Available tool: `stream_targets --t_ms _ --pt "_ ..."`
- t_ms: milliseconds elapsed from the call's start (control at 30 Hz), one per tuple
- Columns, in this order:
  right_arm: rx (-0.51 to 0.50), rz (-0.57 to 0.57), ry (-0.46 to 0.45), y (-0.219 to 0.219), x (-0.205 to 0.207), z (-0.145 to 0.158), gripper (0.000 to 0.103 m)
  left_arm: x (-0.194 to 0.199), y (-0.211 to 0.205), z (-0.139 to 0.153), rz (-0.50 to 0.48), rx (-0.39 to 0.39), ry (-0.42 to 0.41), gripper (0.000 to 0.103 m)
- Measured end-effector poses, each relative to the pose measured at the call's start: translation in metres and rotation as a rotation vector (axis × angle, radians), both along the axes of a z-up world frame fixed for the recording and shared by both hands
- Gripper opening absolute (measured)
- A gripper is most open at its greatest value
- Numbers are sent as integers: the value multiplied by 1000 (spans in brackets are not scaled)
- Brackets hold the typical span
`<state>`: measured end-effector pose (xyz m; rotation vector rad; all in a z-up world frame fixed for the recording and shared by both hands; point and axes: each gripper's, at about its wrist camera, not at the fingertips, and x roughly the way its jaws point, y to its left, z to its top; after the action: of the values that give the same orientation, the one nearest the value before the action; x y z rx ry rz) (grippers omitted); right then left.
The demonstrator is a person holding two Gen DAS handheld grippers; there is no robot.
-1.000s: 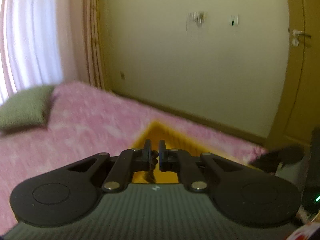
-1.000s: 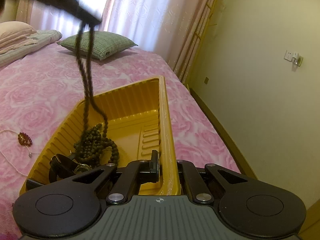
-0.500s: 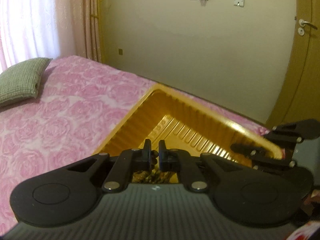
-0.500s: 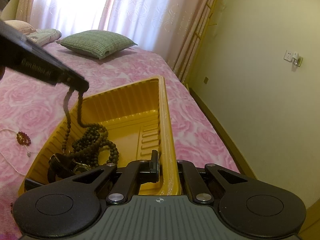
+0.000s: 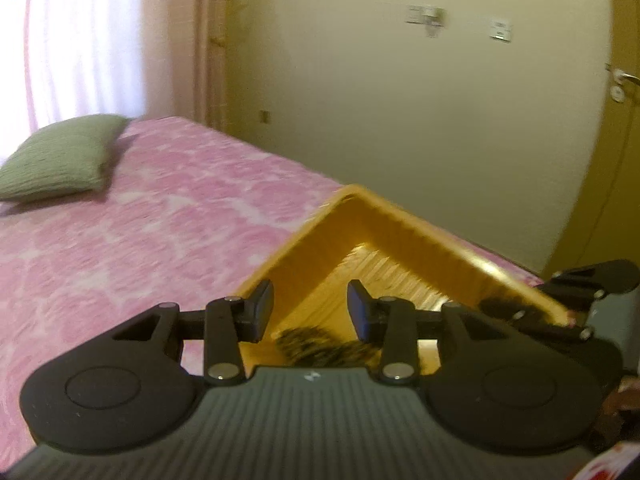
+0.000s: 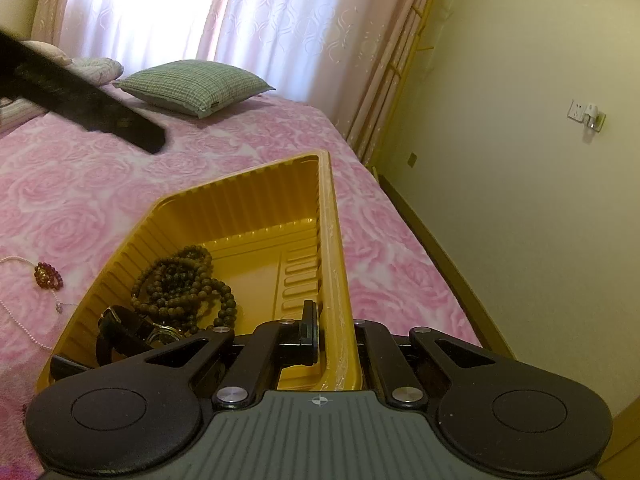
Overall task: Organize jewelry
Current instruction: 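Move the left gripper to the small brown bead bracelet and grasp it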
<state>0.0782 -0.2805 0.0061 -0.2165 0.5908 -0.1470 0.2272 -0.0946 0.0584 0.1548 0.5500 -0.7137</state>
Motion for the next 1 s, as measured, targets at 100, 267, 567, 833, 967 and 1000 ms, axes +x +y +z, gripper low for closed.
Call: stream_targets --t_ms 100,267,567,833,967,1000 --pt "2 -1 -1 -1 0 0 4 -3 28 -8 72 14 -8 36" --pt "-1 -1 1 0 1 0 3 -7 81 -29 206 26 0 36" --pt "-5 1 -1 1 0 0 4 -24 139 -81 343 104 69 36" --pt "-10 0 1 1 1 -1 4 -37 145 -109 341 145 103 36" --pt "-9 0 1 0 1 -2 3 -37 143 -120 346 167 121 36" --pt "-9 0 1 1 1 -2 3 -36 143 -121 349 169 122 35"
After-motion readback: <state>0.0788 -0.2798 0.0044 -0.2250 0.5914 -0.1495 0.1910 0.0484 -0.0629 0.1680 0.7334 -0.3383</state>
